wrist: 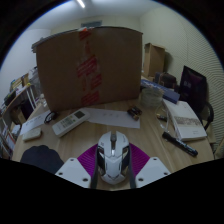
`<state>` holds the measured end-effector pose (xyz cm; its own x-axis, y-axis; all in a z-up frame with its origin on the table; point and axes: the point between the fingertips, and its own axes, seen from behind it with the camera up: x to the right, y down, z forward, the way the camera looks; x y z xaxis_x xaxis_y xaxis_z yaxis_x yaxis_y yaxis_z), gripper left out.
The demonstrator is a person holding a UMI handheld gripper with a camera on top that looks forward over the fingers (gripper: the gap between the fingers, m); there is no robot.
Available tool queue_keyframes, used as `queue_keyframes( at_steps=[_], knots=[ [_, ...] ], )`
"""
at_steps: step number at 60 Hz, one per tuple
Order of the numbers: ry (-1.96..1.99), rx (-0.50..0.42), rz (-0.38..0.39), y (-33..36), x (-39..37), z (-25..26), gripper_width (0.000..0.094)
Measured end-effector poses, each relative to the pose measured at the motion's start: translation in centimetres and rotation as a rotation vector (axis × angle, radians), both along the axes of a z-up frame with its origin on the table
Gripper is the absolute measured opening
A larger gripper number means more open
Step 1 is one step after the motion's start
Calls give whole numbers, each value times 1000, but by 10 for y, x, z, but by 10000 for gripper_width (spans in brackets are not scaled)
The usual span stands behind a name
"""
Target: Arrange mouse
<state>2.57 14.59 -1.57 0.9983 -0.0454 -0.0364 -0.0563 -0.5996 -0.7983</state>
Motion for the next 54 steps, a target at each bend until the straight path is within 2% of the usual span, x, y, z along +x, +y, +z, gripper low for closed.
queue_keyframes(
  at_steps=[4, 13, 20, 25, 31, 41, 42, 47, 54],
  knots=[
    [-2, -4, -9, -2, 2, 8, 405],
    [2, 202, 18, -8, -33, 118, 394],
    [41, 270, 109, -29, -109, 162, 391],
    [45, 233, 143, -38, -156, 140, 391],
    [46, 97, 175, -60, -195, 76, 391],
    [-10, -43, 203, -88, -209, 1, 408],
    [-11, -8, 200, -85, -209, 4, 401],
    [-27, -14, 200, -85, -209, 1, 418],
    [-10, -30, 212, -85, -211, 2, 566]
  ],
)
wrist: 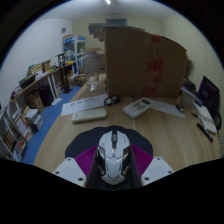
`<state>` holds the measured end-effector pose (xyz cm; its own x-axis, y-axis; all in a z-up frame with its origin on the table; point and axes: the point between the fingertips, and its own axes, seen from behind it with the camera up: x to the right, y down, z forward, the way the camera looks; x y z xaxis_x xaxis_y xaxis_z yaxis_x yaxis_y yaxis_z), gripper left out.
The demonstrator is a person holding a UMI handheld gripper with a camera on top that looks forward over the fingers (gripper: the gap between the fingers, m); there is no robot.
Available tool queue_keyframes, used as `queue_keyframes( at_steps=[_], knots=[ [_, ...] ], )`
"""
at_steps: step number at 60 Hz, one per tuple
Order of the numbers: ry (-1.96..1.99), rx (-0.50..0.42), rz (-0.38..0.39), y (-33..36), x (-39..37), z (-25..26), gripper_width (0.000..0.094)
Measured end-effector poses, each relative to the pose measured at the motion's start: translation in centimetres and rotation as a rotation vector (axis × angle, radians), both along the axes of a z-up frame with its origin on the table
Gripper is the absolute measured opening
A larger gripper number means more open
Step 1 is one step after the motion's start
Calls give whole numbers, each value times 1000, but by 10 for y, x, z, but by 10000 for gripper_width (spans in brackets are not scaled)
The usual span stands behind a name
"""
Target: Arrange mouse
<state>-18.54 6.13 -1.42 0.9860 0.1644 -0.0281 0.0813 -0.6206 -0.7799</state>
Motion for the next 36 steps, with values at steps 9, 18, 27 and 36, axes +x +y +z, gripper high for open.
queue_keyframes(
  at_steps=[9, 18, 27, 36],
  knots=[
    [54, -80, 94, -22, -15, 9, 840],
    [76, -50, 130, -51, -2, 52, 839],
    [164, -67, 142, -102, 18, 96, 836],
    [217, -106, 145, -153, 50, 121, 833]
  ],
)
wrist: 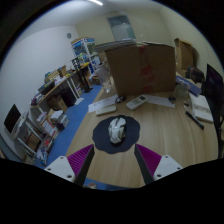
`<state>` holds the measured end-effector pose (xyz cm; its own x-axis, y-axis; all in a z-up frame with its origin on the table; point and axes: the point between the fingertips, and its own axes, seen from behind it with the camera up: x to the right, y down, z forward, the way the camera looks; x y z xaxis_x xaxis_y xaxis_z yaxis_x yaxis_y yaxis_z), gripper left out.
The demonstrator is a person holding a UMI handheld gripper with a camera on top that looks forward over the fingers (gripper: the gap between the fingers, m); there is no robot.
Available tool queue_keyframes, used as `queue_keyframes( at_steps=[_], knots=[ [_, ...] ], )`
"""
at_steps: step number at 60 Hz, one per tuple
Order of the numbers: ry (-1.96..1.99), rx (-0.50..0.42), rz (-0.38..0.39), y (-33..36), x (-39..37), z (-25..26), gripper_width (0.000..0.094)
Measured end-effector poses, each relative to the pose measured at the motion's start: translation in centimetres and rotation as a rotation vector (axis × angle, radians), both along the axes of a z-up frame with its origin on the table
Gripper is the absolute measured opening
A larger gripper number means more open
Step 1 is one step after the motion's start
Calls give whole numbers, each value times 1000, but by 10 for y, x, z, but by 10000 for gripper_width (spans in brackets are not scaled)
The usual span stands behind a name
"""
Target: Arrange mouse
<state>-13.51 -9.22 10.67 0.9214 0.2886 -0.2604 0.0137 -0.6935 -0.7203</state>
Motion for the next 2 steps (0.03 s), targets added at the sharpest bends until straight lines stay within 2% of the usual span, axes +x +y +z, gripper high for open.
queue_keyframes(
  at_steps=[2],
  knots=[
    [5, -7, -2, -8, 8, 2, 833]
  ],
)
